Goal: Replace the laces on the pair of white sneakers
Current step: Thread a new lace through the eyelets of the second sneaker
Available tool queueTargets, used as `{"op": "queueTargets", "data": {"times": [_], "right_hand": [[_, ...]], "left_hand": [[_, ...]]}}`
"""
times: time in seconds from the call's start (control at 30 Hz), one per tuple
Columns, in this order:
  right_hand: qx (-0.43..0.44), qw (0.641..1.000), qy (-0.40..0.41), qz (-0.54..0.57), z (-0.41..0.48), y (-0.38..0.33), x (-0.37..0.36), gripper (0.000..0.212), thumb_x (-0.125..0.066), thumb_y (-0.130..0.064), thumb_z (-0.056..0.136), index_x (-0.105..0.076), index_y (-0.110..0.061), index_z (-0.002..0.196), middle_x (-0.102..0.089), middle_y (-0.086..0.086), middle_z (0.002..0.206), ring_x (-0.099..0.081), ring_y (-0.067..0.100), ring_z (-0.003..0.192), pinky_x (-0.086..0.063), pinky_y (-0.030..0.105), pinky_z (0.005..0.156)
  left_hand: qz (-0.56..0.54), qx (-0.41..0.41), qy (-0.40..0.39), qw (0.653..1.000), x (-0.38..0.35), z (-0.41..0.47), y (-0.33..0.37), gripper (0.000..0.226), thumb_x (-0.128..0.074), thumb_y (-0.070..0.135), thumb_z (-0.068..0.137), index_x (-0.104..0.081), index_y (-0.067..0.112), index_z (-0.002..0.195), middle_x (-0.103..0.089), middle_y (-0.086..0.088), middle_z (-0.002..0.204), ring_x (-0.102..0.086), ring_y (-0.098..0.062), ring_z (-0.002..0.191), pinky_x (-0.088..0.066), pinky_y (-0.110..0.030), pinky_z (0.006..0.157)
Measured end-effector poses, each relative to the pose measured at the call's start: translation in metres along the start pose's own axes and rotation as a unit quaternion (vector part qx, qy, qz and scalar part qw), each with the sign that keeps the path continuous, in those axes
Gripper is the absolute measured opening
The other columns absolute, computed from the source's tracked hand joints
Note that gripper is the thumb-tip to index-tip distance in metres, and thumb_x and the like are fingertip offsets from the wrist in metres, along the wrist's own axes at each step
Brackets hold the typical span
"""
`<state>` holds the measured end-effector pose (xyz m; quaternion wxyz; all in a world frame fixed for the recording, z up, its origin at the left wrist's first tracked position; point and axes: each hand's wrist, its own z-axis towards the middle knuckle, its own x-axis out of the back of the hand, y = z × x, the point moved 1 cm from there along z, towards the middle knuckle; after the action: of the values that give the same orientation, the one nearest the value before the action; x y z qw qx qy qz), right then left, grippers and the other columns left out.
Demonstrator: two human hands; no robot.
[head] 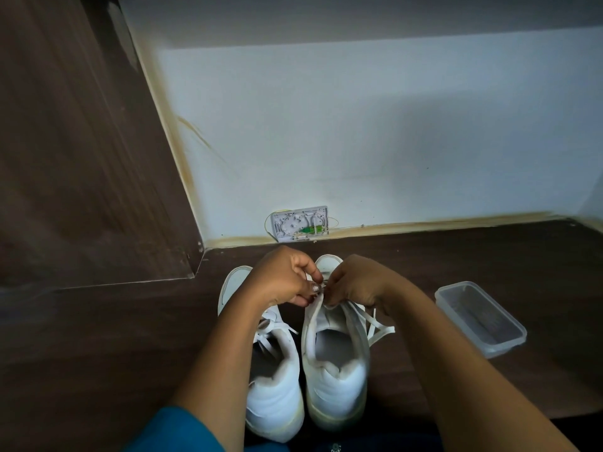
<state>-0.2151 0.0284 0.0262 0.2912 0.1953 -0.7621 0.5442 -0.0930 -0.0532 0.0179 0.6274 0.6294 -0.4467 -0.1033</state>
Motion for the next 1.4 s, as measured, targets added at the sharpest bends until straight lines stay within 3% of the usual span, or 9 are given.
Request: {"op": "queueTargets", "data": {"times": [0.3,0.47,0.63,0.73,0.8,0.87,0.93,1.1,1.4], "right_hand": [[-0.016,0.999,-0.006,-0.028,0.007,0.0,0.002,0.01,-0.076,-0.01,0.062,-0.073,-0.002,0.068,-0.055,0.004,0.058,-0.046,0.016,0.052,-0.036,0.024,0.051],[0.066,0.988,-0.086,0.113,-0.01,-0.004,0.031,0.018,-0.07,-0.001,0.065,-0.066,-0.015,0.055,-0.044,-0.008,0.038,-0.033,0.006,0.036,-0.026,0.015,0.038],[0.212,0.855,-0.148,0.45,-0.02,0.005,0.046,0.022,-0.076,-0.013,0.032,-0.068,-0.006,0.051,-0.052,0.004,0.043,-0.033,0.005,0.034,-0.021,0.01,0.042],[0.223,0.801,-0.144,0.537,-0.022,0.006,0.047,0.032,-0.082,-0.025,0.035,-0.066,-0.003,0.052,-0.052,0.003,0.047,-0.034,0.007,0.038,-0.019,0.014,0.044],[0.158,0.843,-0.111,0.502,-0.022,0.004,0.046,0.021,-0.073,-0.027,0.056,-0.068,-0.007,0.054,-0.052,0.0,0.048,-0.037,0.007,0.037,-0.019,0.015,0.042],[0.058,0.947,-0.04,0.313,-0.016,0.008,0.043,0.023,-0.057,-0.01,0.079,-0.07,-0.012,0.061,-0.051,0.0,0.053,-0.039,0.006,0.037,-0.027,0.016,0.039],[0.029,0.992,-0.046,0.117,-0.015,0.009,0.036,0.021,-0.058,0.0,0.085,-0.07,-0.015,0.076,-0.054,0.002,0.06,-0.045,0.004,0.041,-0.038,0.016,0.044],[0.103,0.984,-0.086,0.12,-0.011,0.005,0.015,0.012,-0.067,-0.001,0.083,-0.073,-0.011,0.082,-0.065,0.001,0.063,-0.057,0.005,0.053,-0.047,0.016,0.052],[0.144,0.96,-0.156,0.184,-0.023,0.008,0.043,0.017,-0.07,-0.006,0.075,-0.077,-0.019,0.066,-0.067,-0.004,0.059,-0.054,0.002,0.051,-0.043,0.013,0.048]], "left_hand": [[-0.005,0.004,-0.057,0.998,0.0,-0.003,0.002,0.016,-0.064,0.0,0.084,-0.061,0.015,0.087,-0.06,-0.002,0.072,-0.06,-0.011,0.065,-0.053,-0.019,0.058],[0.016,-0.048,-0.065,0.997,0.0,-0.001,0.002,0.031,-0.071,-0.006,0.068,-0.066,0.019,0.084,-0.064,-0.005,0.084,-0.059,-0.018,0.079,-0.049,-0.032,0.074],[0.067,-0.096,-0.052,0.992,-0.004,0.002,0.003,0.023,-0.077,0.021,0.05,-0.073,0.031,0.071,-0.069,0.002,0.076,-0.058,-0.013,0.069,-0.047,-0.035,0.072],[0.101,-0.15,-0.036,0.983,0.0,0.004,0.0,0.023,-0.081,0.01,0.067,-0.073,0.031,0.063,-0.066,0.011,0.068,-0.059,-0.008,0.07,-0.048,-0.035,0.076],[0.071,-0.176,-0.006,0.982,0.001,0.004,0.0,0.029,-0.076,0.002,0.072,-0.071,0.029,0.063,-0.062,0.012,0.067,-0.058,-0.007,0.069,-0.047,-0.033,0.075],[-0.009,-0.201,0.019,0.979,0.0,0.002,0.004,0.028,-0.072,-0.006,0.073,-0.071,0.021,0.065,-0.061,0.013,0.065,-0.056,-0.004,0.065,-0.047,-0.025,0.07],[-0.082,-0.232,0.036,0.969,-0.001,-0.003,0.013,0.022,-0.064,-0.013,0.076,-0.07,0.008,0.074,-0.061,0.012,0.064,-0.055,0.001,0.059,-0.044,-0.015,0.058],[-0.2,-0.224,0.046,0.953,-0.005,-0.009,0.027,0.041,-0.058,-0.013,0.08,-0.073,0.02,0.061,-0.067,0.005,0.063,-0.058,-0.004,0.051,-0.048,-0.017,0.05],[0.165,-0.051,-0.061,0.983,-0.004,0.003,-0.001,0.018,-0.056,0.011,0.088,-0.071,0.019,0.082,-0.067,0.008,0.075,-0.056,-0.003,0.069,-0.043,-0.022,0.066]]}}
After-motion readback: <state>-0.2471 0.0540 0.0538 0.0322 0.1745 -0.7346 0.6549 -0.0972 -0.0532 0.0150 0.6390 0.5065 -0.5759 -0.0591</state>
